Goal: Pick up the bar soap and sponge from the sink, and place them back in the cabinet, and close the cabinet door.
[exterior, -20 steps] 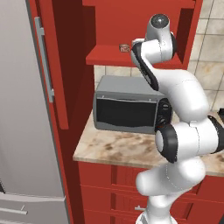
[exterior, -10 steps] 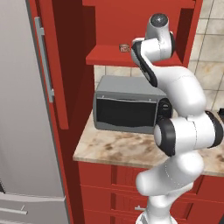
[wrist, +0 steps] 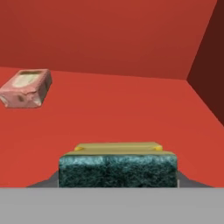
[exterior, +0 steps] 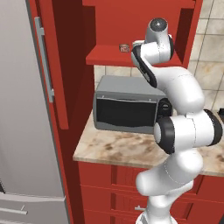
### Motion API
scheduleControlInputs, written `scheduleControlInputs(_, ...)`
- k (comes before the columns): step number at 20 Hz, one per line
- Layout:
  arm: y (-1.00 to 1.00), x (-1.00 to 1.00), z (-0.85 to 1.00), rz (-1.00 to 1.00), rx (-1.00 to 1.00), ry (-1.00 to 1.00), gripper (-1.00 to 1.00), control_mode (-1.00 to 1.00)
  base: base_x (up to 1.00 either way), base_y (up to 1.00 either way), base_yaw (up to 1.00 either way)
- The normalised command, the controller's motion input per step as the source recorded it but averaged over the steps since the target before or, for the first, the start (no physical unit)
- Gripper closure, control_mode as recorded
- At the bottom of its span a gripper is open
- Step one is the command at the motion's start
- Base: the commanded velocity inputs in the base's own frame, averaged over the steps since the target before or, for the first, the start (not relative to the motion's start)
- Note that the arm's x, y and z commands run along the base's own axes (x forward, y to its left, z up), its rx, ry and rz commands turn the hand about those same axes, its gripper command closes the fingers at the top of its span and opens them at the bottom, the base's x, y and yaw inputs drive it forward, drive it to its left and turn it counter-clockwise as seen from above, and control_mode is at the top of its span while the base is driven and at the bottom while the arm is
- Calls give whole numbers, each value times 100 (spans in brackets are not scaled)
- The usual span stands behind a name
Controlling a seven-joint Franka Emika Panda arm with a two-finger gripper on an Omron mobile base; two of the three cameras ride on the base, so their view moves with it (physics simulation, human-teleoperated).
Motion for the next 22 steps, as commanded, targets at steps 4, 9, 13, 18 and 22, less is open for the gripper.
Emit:
scheduleControlInputs(4, -1, 24, -4, 0, 0, -1, 100, -100, 0, 0, 0)
scheduleControlInputs(9, -1, 33, 0, 0, 0, 0, 100, -100, 0, 0, 0)
scheduleControlInputs(13, -5, 35, 0, 0, 0, 0, 100, -100, 0, 0, 0)
scheduleControlInputs(18, -2, 31, -3, 0, 0, 0, 100, -100, 0, 0, 0)
scheduleControlInputs(22, -6, 19, -16, 0, 0, 0, 100, -100, 0, 0, 0)
